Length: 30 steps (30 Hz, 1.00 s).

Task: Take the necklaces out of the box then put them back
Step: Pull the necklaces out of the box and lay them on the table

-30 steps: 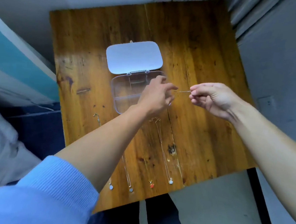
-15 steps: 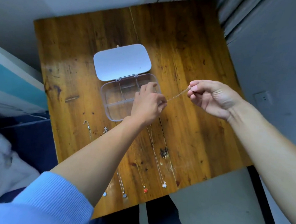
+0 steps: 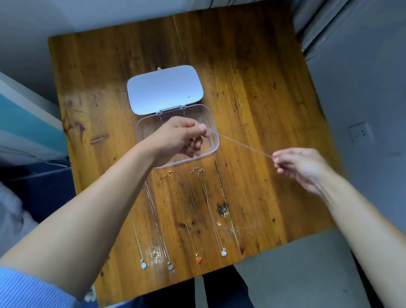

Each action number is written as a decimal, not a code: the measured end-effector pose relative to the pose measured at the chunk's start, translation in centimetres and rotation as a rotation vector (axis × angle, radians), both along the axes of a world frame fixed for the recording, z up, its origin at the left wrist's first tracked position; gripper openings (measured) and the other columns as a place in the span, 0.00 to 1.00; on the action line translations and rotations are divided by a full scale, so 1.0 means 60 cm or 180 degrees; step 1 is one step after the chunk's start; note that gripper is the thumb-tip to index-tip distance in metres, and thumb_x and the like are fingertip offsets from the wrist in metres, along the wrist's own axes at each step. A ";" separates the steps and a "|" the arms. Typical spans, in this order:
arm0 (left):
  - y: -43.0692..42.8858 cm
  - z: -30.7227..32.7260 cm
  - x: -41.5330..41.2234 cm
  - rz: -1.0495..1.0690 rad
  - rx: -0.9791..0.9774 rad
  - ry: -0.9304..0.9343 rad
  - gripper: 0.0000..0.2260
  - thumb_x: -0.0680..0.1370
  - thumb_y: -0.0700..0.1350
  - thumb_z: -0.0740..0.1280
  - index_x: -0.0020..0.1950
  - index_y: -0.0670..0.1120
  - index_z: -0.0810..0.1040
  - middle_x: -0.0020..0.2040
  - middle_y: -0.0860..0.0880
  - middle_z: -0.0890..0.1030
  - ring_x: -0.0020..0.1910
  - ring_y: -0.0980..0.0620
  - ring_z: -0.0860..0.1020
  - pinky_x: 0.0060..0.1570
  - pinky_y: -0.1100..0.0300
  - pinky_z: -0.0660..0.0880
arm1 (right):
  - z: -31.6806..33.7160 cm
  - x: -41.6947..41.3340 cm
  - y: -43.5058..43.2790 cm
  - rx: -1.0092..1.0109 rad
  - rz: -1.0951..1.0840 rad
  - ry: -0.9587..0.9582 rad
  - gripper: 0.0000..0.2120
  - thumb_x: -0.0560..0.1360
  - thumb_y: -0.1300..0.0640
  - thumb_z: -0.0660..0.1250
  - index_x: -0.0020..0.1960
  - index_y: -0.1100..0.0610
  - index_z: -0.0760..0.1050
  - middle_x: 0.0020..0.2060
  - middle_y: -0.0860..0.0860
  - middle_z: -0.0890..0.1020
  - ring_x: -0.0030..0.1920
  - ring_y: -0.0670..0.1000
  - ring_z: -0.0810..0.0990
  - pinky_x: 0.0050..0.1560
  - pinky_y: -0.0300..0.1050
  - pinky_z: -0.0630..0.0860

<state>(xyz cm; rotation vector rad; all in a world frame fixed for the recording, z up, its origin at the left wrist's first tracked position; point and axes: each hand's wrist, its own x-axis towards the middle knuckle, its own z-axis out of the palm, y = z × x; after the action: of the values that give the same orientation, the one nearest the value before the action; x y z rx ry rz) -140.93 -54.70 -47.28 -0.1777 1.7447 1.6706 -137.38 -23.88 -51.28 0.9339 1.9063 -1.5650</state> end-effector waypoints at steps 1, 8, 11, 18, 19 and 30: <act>0.005 -0.006 0.008 -0.0080 -0.0053 -0.0076 0.10 0.82 0.43 0.61 0.45 0.41 0.77 0.28 0.48 0.73 0.26 0.51 0.74 0.29 0.60 0.71 | -0.012 0.018 0.001 0.0182 0.0063 -0.0059 0.05 0.70 0.71 0.69 0.42 0.64 0.83 0.29 0.54 0.84 0.31 0.49 0.82 0.32 0.39 0.79; 0.067 -0.074 0.058 -0.1082 -0.1774 0.0697 0.10 0.80 0.42 0.63 0.43 0.39 0.80 0.37 0.42 0.83 0.34 0.46 0.79 0.38 0.56 0.78 | -0.058 0.147 -0.005 0.0704 0.0272 -0.0301 0.08 0.70 0.71 0.70 0.36 0.61 0.82 0.28 0.55 0.83 0.29 0.49 0.81 0.28 0.37 0.79; 0.086 -0.091 0.056 -0.1094 -0.2382 0.1438 0.09 0.77 0.40 0.64 0.47 0.39 0.83 0.45 0.39 0.84 0.47 0.39 0.80 0.49 0.49 0.77 | -0.055 0.182 -0.015 0.0663 0.0548 -0.0377 0.07 0.69 0.71 0.72 0.36 0.61 0.82 0.28 0.55 0.83 0.29 0.49 0.81 0.29 0.38 0.78; 0.128 -0.116 0.040 -0.1215 -0.2821 0.1885 0.07 0.75 0.38 0.64 0.47 0.42 0.82 0.44 0.40 0.83 0.46 0.38 0.79 0.42 0.49 0.77 | -0.047 0.245 -0.076 0.0443 0.1048 -0.0458 0.06 0.69 0.67 0.75 0.36 0.58 0.82 0.26 0.53 0.83 0.28 0.49 0.81 0.31 0.42 0.78; 0.131 -0.120 0.040 -0.1255 -0.2851 0.1923 0.07 0.75 0.38 0.64 0.47 0.42 0.82 0.43 0.40 0.83 0.45 0.38 0.79 0.41 0.49 0.78 | -0.047 0.251 -0.084 0.0486 0.1168 -0.0436 0.06 0.69 0.65 0.75 0.36 0.57 0.82 0.27 0.53 0.84 0.29 0.49 0.81 0.33 0.43 0.78; 0.122 -0.137 0.051 -0.1288 -0.2918 0.2344 0.03 0.74 0.34 0.63 0.43 0.40 0.75 0.40 0.42 0.80 0.38 0.40 0.77 0.33 0.52 0.71 | -0.052 0.266 -0.102 0.1788 0.2279 0.0010 0.11 0.69 0.45 0.75 0.36 0.47 0.75 0.26 0.41 0.77 0.32 0.40 0.75 0.32 0.36 0.63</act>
<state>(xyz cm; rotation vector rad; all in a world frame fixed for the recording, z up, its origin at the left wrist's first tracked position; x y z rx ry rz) -137.87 -47.40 -55.49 0.4130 2.7628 0.5533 -121.44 -30.00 -54.41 0.3477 2.3648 -0.6296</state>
